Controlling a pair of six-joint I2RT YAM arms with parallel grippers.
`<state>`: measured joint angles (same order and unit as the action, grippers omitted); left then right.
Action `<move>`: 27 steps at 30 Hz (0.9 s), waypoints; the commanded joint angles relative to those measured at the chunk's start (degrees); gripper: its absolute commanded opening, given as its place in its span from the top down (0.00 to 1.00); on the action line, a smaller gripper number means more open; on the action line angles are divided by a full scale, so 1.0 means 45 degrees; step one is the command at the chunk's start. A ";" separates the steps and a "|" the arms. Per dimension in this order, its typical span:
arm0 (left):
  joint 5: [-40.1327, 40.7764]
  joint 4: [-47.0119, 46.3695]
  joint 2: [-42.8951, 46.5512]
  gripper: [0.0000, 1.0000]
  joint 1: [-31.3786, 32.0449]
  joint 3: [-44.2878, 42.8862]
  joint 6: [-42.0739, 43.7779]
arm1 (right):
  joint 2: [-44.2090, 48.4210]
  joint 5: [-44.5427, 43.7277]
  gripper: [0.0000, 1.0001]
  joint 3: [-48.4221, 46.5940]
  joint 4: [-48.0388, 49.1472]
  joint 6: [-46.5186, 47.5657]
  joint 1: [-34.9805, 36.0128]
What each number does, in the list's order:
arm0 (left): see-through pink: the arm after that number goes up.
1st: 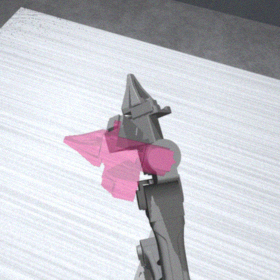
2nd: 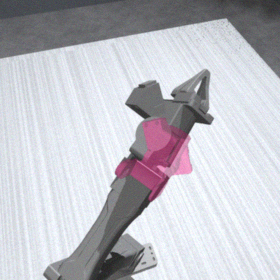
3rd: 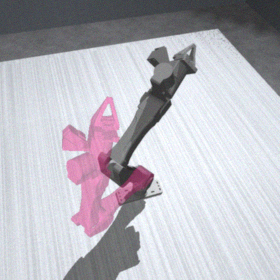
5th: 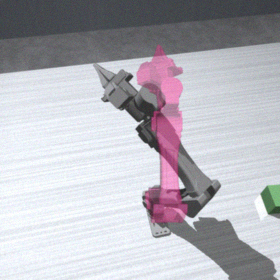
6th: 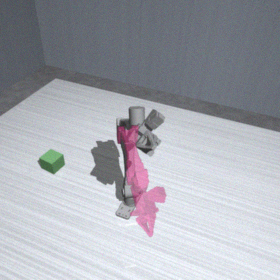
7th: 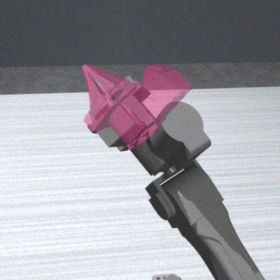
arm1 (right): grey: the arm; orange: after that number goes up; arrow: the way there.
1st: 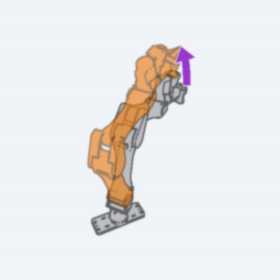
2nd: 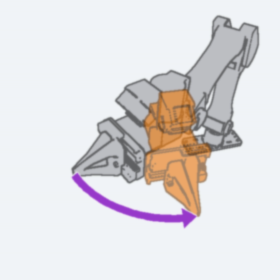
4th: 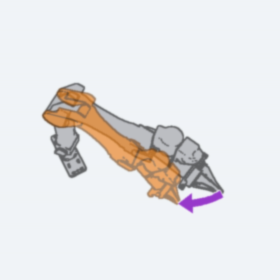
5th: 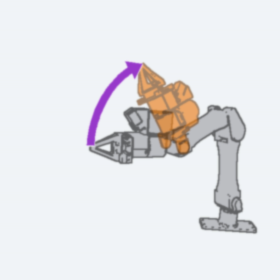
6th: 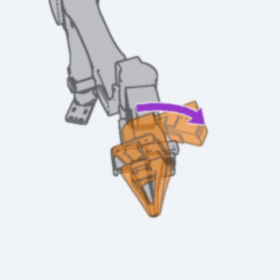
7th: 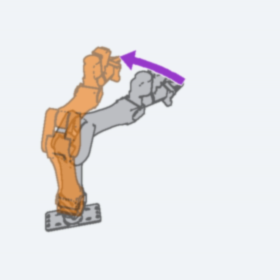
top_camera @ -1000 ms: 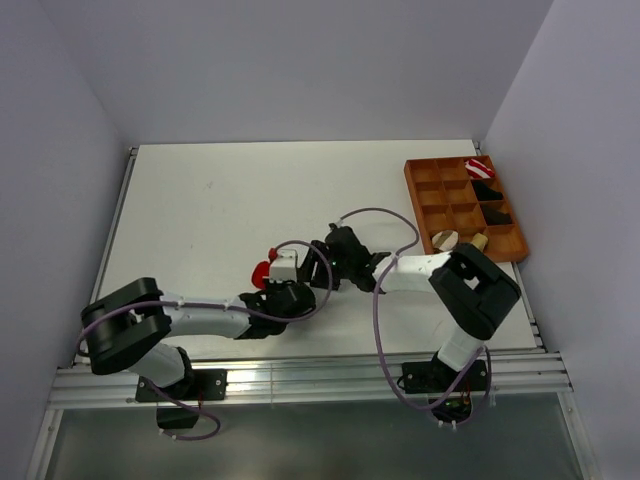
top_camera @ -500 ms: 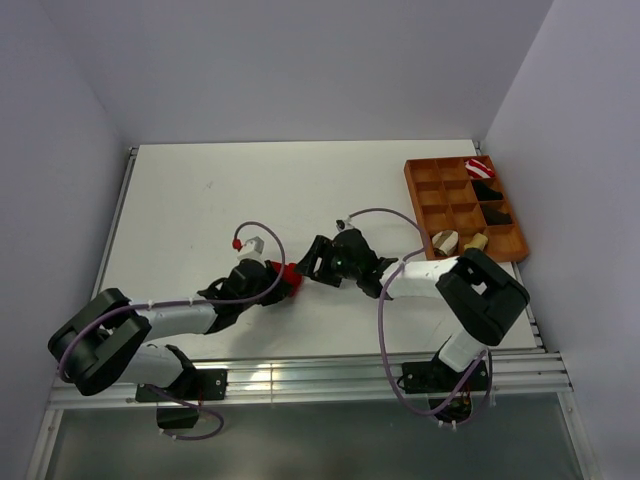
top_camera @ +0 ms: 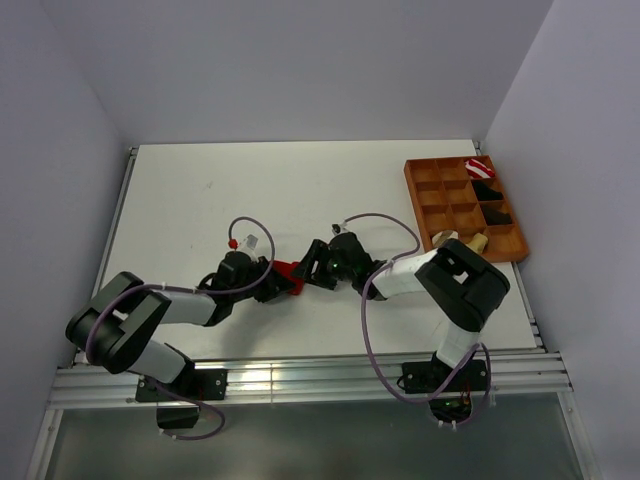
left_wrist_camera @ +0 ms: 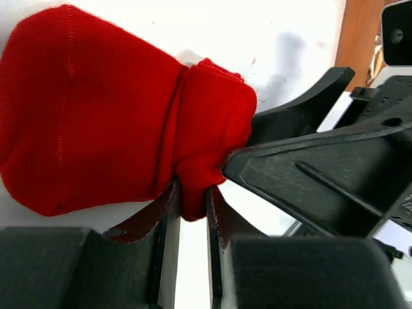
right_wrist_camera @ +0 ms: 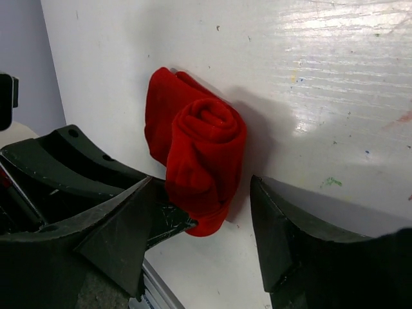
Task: Roll the socks
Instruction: Roll the sock at the center of the board.
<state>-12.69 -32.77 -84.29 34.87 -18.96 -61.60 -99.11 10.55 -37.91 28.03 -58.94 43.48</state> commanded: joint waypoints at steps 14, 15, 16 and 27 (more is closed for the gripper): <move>-0.1401 0.0112 -0.1484 0.96 -0.0621 0.0132 -0.0178 | -0.0242 -0.0390 0.99 0.0124 0.0355 0.0440 -0.0034; -0.1071 0.0386 -0.1193 0.90 -0.0640 0.0112 0.0035 | -0.0183 -0.0410 1.00 0.0047 -0.0169 0.0518 -0.0034; -0.0893 0.0659 -0.1016 0.86 -0.0621 0.0035 0.0153 | -0.0067 -0.0487 1.00 -0.0148 -0.0407 0.0596 -0.0034; 0.3965 0.5908 0.1757 0.52 0.1309 -0.1876 0.1462 | 0.0208 -0.1132 1.00 -0.1828 -0.4661 0.1164 0.0063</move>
<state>-7.03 -18.46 -79.22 36.84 -23.24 -58.89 -99.85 9.37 -43.72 17.23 -56.07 43.64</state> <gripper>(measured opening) 0.471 0.079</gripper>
